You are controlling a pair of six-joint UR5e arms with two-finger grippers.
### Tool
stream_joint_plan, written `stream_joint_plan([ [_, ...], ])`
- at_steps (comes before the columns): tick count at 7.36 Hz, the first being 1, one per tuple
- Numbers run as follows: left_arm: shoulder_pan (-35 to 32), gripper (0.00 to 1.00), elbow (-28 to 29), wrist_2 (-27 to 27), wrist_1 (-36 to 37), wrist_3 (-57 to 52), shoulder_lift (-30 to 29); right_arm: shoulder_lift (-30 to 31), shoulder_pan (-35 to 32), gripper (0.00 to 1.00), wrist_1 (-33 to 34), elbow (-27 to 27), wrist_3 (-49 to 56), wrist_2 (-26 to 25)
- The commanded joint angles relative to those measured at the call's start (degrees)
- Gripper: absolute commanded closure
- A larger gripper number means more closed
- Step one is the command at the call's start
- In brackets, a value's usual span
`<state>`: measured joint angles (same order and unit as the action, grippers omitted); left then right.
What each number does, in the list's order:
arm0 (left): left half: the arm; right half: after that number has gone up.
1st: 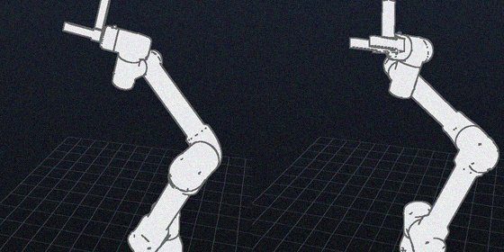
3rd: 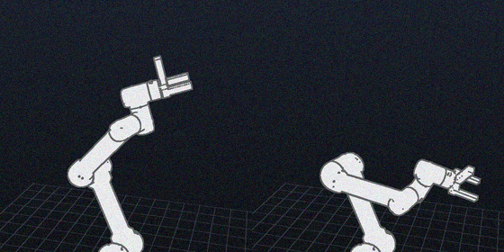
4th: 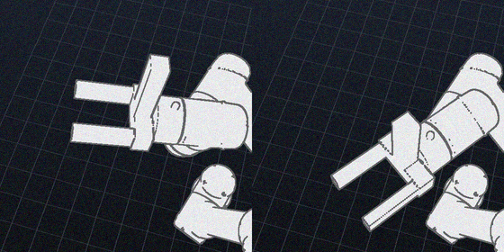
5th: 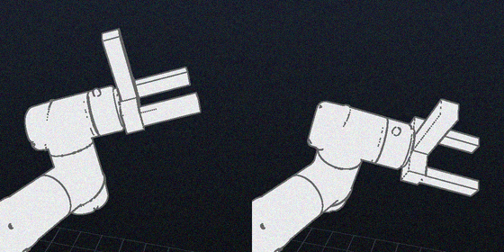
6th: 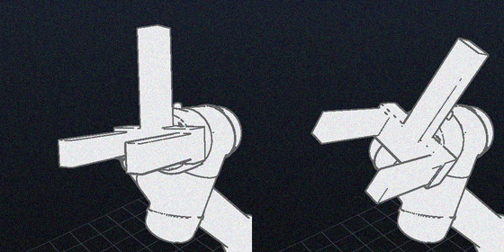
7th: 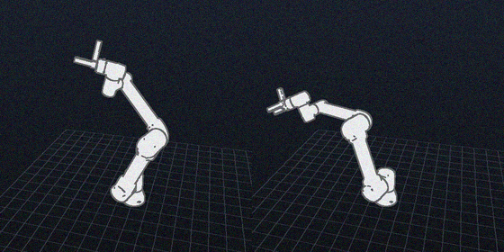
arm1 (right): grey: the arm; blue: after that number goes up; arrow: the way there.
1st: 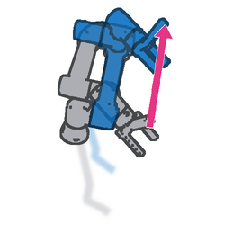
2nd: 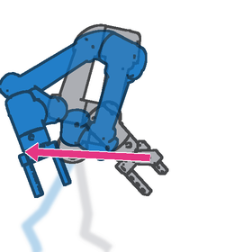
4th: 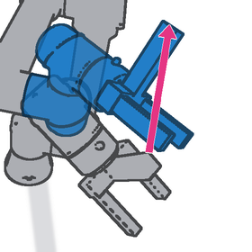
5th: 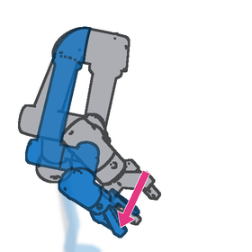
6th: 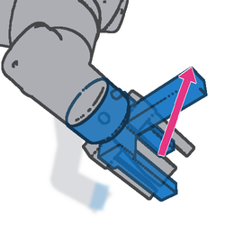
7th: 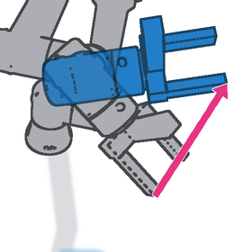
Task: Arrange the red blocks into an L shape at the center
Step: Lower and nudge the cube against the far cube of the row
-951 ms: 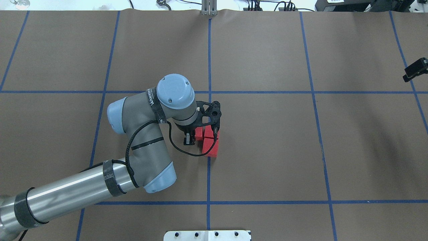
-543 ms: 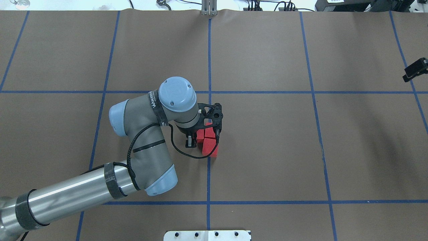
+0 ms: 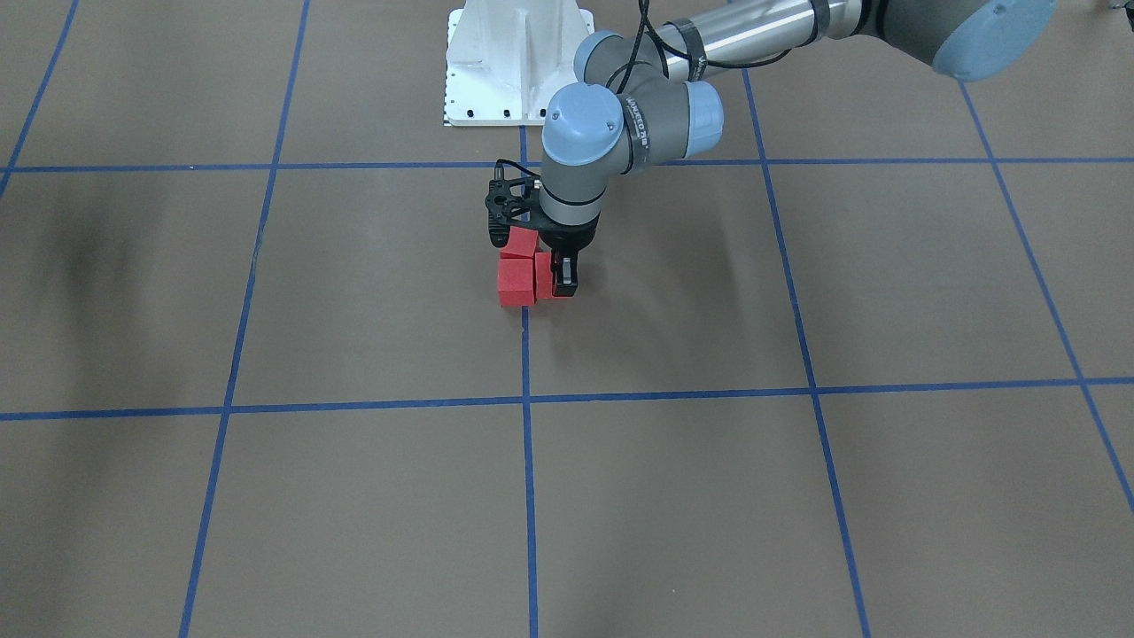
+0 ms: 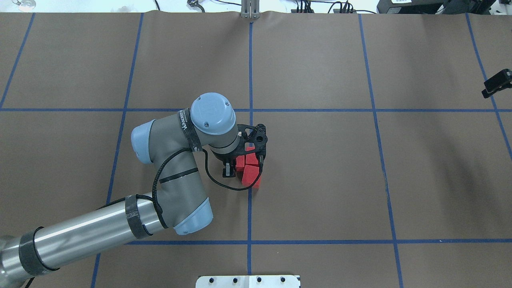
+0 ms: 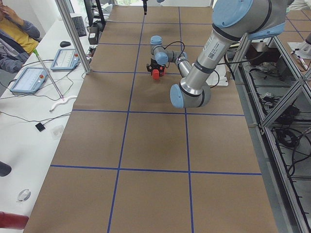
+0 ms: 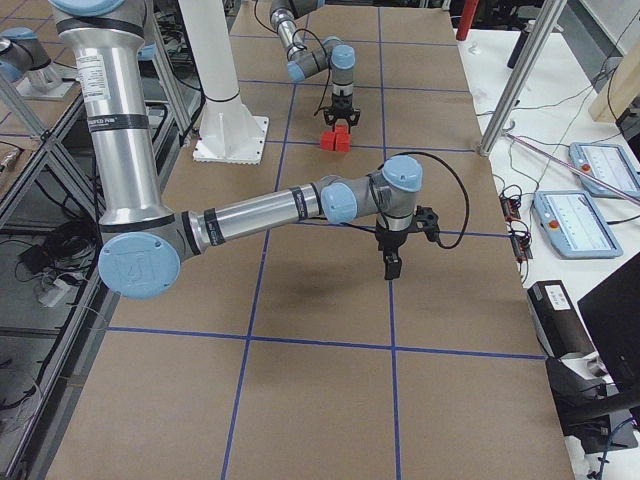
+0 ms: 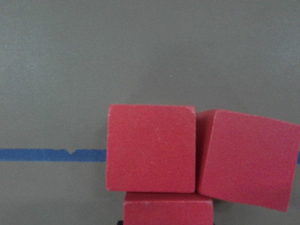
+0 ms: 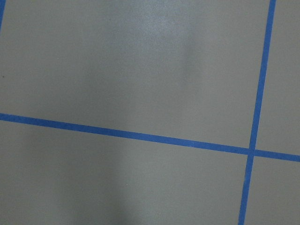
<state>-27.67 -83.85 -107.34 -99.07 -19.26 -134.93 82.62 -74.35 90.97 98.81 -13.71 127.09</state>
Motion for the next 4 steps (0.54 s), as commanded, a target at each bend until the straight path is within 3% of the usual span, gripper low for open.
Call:
stream_joint_plan([
  [1,0.16,0.11,0.09,2.05,-2.35,0.01,0.28,0.0,0.0,0.01,0.0,-0.02,0.0,0.0],
  [2,0.16,0.02,0.09,2.05,-2.27,-0.08,0.28,0.0,0.0,0.01,0.0,-0.02,0.0,0.0],
  [4,-0.02,0.01,-0.69,2.05,-1.83,-0.17,0.46,0.0,0.0,0.01,0.0,-0.02,0.0,0.0],
])
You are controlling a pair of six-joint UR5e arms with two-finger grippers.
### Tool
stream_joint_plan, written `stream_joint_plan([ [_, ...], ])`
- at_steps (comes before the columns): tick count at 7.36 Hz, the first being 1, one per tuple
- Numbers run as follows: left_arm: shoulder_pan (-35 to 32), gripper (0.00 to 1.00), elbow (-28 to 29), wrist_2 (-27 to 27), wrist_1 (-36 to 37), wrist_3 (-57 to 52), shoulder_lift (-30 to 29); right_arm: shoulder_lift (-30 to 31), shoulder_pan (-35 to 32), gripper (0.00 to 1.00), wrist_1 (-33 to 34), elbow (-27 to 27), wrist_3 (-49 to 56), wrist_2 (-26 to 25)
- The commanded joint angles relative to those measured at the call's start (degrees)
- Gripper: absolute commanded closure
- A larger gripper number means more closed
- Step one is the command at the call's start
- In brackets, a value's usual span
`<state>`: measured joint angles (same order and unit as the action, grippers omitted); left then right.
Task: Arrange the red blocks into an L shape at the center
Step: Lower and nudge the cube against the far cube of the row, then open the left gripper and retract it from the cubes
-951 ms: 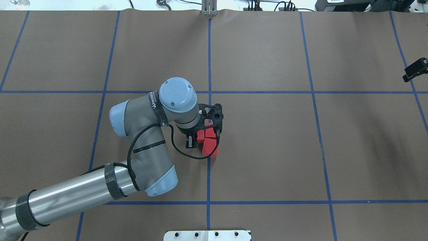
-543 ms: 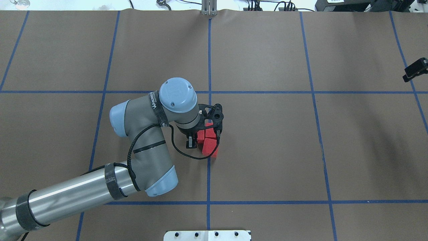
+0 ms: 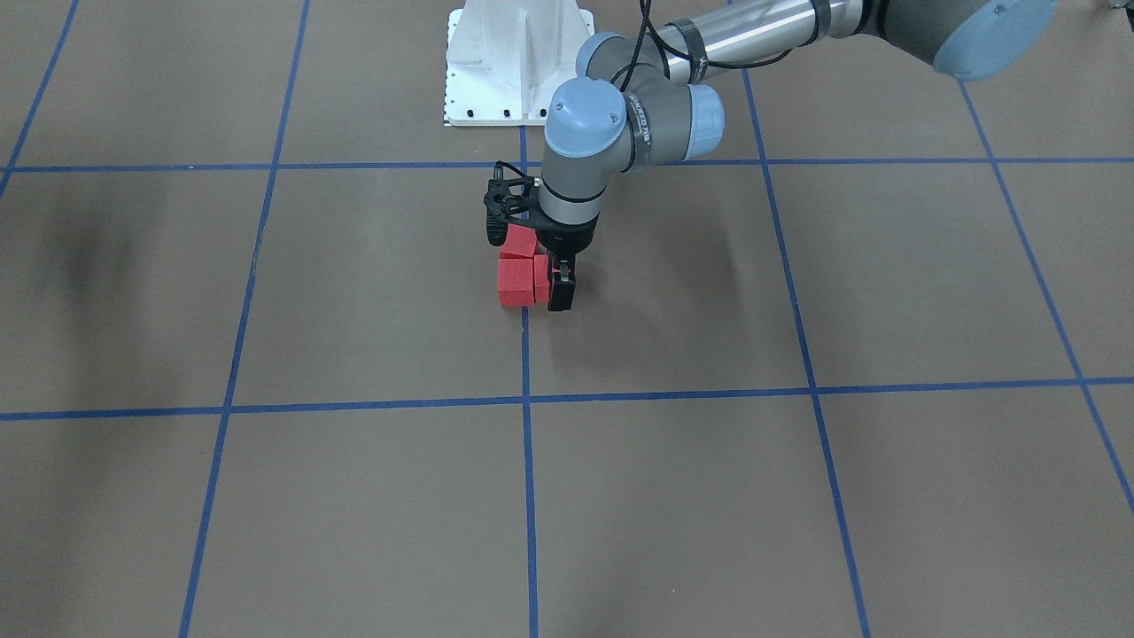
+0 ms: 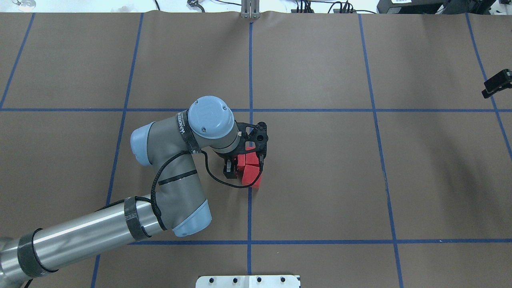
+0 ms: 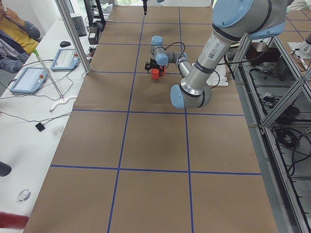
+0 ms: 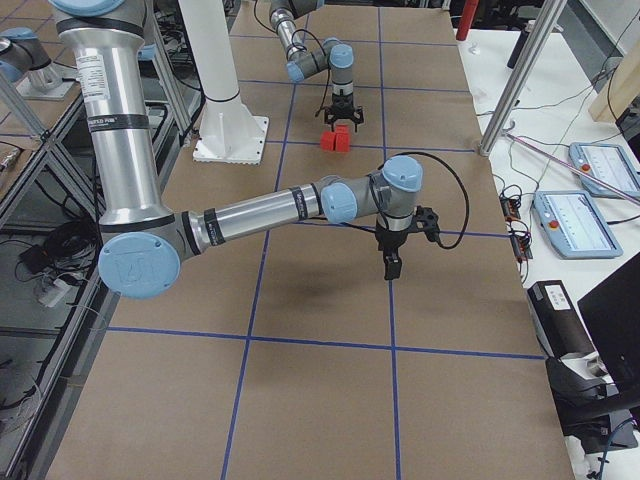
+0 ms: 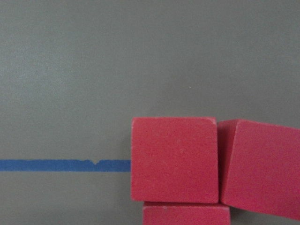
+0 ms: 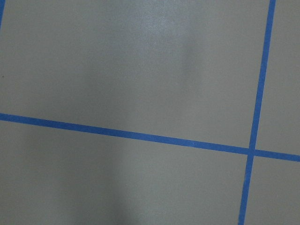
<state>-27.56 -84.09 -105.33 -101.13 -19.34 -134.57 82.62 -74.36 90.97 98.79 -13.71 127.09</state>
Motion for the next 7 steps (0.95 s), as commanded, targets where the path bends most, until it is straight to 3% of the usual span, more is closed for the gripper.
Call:
stream_joint_plan([
  [1,-0.65,0.01,-1.59,-0.14,0.5,-0.43,0.18,0.0,0.0,0.01,0.0,0.0,0.0,0.0],
  [2,-0.83,0.01,-3.6,-0.22,1.63,-0.61,1.49,-0.09,0.0,0.01,0.0,0.0,0.0,0.0],
  [4,-1.53,0.01,-14.02,-0.23,9.16,-0.26,6.05,0.0,0.0,0.01,0.0,0.0,0.0,0.0],
  [5,-5.1,0.01,-17.04,-0.22,11.55,-0.52,8.33,0.0,0.0,0.01,0.0,-0.17,0.0,0.0],
  [7,-13.87,0.0,-17.86,-0.4,11.05,-0.35,15.09,0.17,0.0,0.01,0.0,-0.26,0.09,0.0],
])
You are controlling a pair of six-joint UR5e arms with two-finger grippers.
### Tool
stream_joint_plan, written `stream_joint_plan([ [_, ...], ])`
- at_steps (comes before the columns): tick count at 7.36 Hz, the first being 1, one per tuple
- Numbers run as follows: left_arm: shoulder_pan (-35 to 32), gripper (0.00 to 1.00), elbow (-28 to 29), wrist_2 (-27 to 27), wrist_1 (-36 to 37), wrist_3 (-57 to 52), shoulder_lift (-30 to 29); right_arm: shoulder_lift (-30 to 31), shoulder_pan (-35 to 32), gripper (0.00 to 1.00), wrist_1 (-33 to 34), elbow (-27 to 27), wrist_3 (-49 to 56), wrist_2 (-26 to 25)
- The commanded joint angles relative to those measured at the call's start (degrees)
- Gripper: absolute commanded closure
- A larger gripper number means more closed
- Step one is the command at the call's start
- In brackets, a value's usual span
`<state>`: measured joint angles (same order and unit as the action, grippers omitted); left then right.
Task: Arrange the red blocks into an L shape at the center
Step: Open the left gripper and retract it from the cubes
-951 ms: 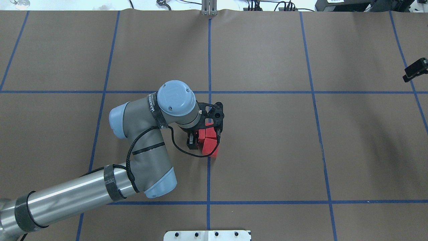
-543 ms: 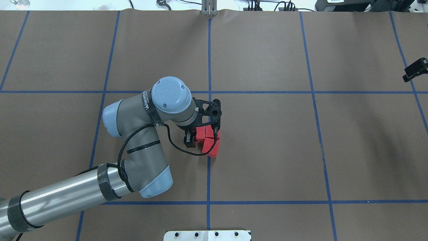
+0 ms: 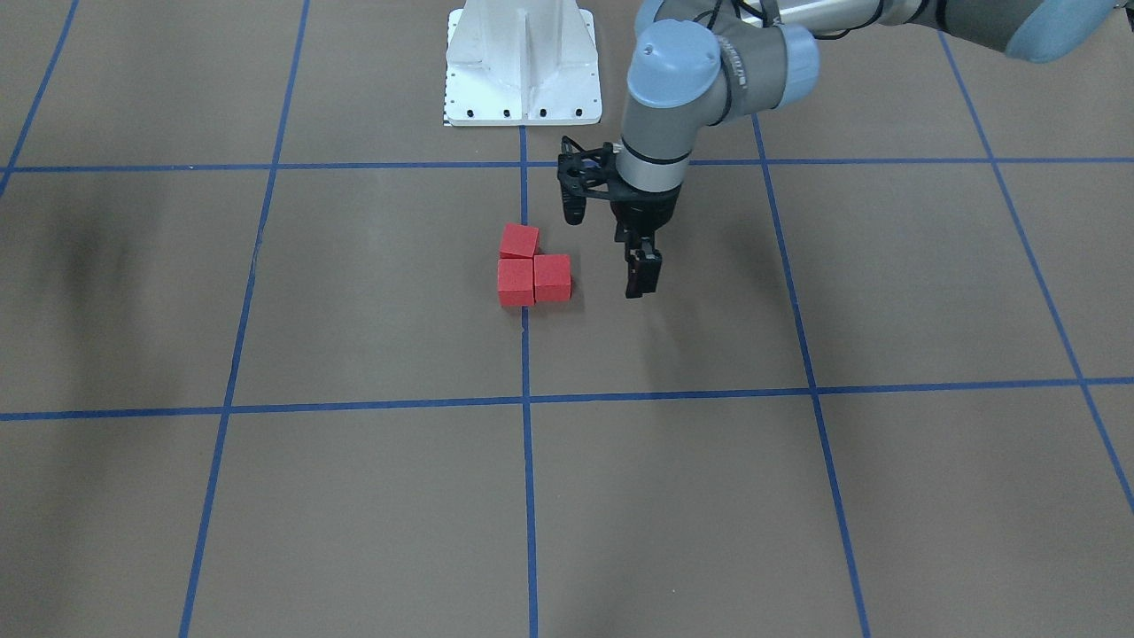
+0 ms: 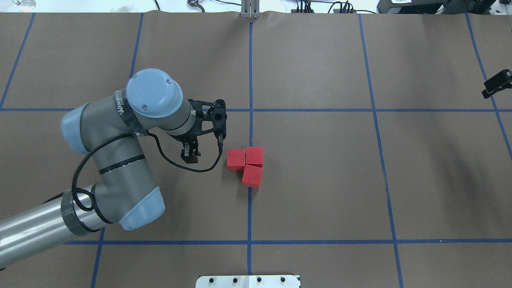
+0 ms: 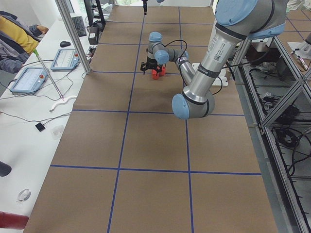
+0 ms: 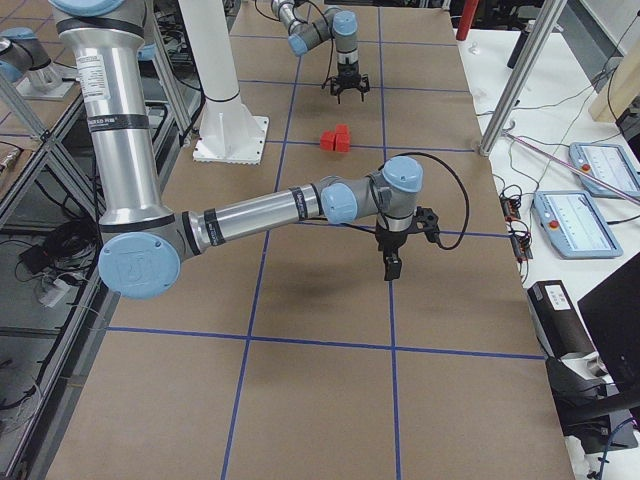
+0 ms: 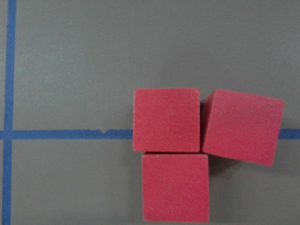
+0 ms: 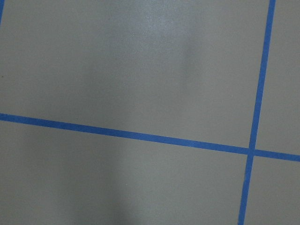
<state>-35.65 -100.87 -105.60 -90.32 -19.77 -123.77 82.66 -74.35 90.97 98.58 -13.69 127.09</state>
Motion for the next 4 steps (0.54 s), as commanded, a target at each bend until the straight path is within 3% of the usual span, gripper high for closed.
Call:
stream_joint_plan([
  [1,-12.27,0.0,-1.86,-0.22,0.15,0.43,9.89,0.31,-0.26,0.01,0.0,-0.14,0.24,0.0],
  [3,-30.17,0.0,-0.64,-0.66,-0.03,0.52,23.6,0.48,-0.44,0.01,0.0,-0.41,0.42,-0.09],
  [4,-39.92,0.0,-0.47,-3.53,0.06,0.43,29.14,0.66,-0.88,0.01,0.0,-0.67,0.6,-0.09],
])
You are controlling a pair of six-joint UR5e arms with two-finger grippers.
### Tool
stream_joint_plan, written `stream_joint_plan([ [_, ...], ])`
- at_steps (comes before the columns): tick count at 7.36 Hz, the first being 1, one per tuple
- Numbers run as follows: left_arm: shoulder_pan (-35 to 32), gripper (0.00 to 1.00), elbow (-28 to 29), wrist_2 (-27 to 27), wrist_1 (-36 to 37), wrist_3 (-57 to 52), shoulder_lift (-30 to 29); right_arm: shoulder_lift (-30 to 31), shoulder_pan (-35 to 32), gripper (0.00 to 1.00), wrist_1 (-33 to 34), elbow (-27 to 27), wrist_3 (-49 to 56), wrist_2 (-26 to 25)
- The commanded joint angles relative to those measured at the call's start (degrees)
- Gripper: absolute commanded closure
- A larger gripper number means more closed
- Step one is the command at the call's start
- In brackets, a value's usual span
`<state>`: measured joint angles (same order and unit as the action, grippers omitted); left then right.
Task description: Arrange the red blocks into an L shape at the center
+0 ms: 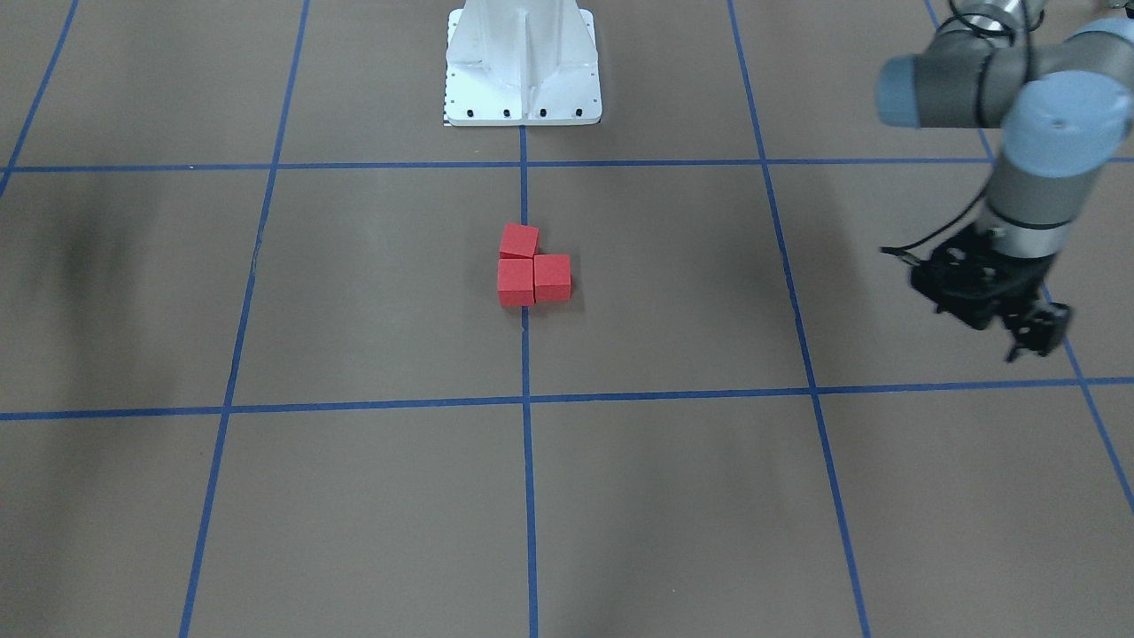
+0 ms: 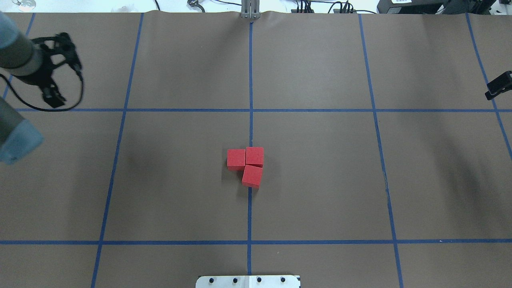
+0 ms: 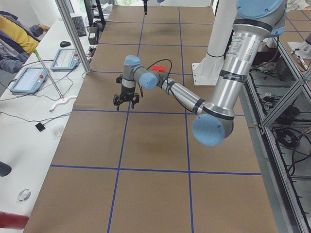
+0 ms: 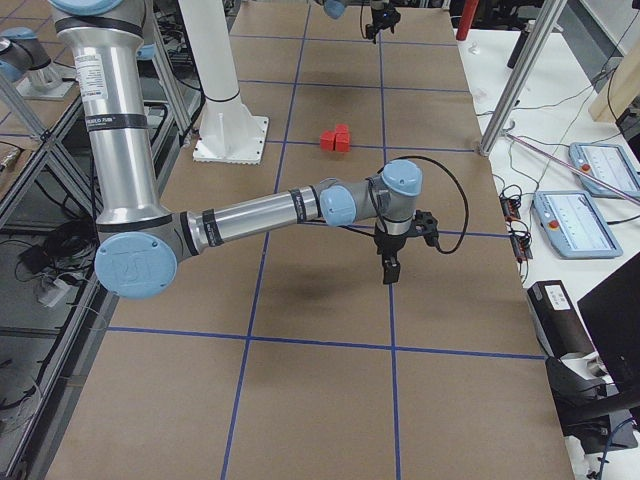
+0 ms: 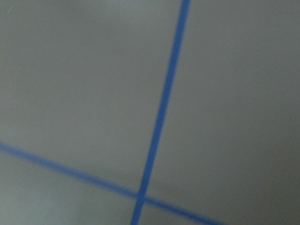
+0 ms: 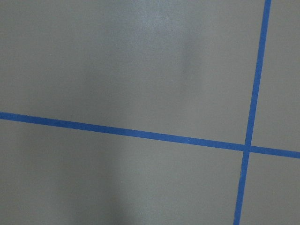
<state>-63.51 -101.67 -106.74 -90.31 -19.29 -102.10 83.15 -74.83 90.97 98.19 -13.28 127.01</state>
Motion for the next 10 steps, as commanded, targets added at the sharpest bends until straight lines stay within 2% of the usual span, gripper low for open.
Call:
stream_joint_plan([
  [1,-19.12,0.0,1.29,-6.51,-0.04,0.05,11.53,0.52,-1.01,0.01,-0.09,-0.28,0.36,-0.27],
  [2,-27.02,0.0,2.86,-15.95,1.09,0.22,11.74,1.74,-1.89,0.01,-0.09,-0.28,0.36,-0.36],
  [3,-31.19,0.0,8.62,-27.36,0.5,0.31,12.27,2.01,-3.98,0.01,-0.09,-0.28,0.8,-0.36],
  [5,-32.82,0.0,10.87,-27.99,-0.12,6.15,13.67,4.2,-6.72,0.01,0.0,-0.46,-0.07,-0.36],
  [9,-31.94,0.0,12.28,-28.17,-9.32,6.55,15.42,6.49,-6.73,0.01,-0.09,-2.39,0.37,-0.54],
  [10,-28.89,0.0,12.37,-27.83,-10.4,7.42,15.18,9.11,-6.73,0.01,-0.87,-1.0,0.89,0.42],
])
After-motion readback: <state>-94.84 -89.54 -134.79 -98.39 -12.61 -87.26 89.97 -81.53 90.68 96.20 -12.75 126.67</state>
